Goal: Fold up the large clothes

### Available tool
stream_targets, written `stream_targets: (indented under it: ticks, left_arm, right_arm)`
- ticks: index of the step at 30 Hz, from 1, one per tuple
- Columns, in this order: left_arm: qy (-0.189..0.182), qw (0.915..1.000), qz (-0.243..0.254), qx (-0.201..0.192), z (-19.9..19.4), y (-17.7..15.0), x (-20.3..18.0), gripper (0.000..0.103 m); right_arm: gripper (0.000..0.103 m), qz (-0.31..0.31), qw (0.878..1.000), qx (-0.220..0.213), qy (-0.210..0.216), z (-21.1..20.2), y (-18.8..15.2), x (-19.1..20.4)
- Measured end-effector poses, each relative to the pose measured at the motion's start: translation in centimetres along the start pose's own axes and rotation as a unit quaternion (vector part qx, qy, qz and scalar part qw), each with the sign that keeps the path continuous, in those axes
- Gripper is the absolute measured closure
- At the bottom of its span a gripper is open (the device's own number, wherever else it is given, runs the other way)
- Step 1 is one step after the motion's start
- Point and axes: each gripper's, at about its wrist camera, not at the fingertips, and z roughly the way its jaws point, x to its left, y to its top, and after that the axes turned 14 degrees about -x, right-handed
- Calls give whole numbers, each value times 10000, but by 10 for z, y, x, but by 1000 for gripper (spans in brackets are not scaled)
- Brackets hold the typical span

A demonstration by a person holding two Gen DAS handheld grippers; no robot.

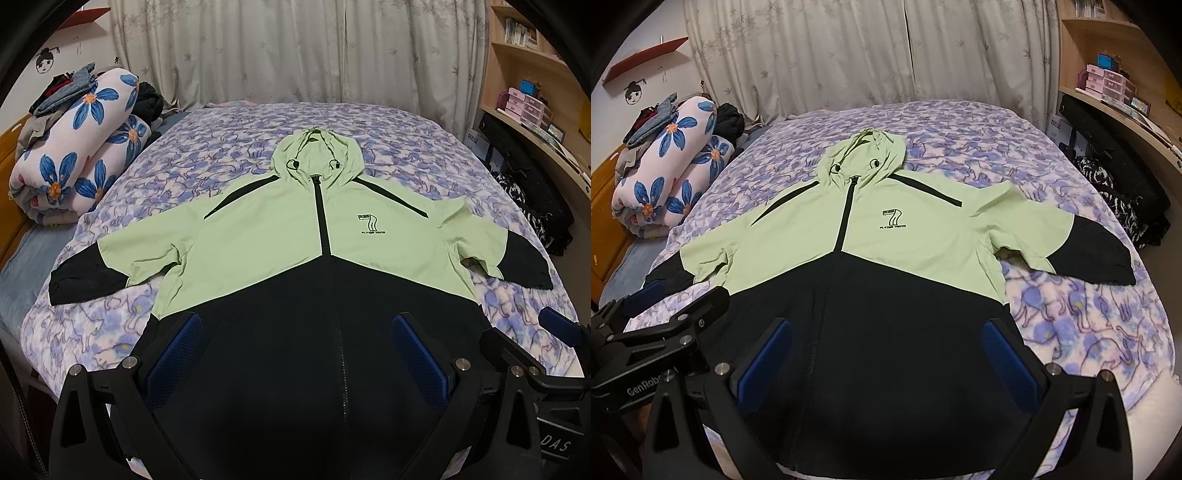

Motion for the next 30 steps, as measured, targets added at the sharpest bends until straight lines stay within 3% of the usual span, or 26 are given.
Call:
stream_targets:
  ticks: [30]
  left_arm:
    - [10, 9999, -51, 100, 0, -5, 4, 1]
  right_arm:
    - [0, 149, 9997, 166, 121, 7, -9, -2]
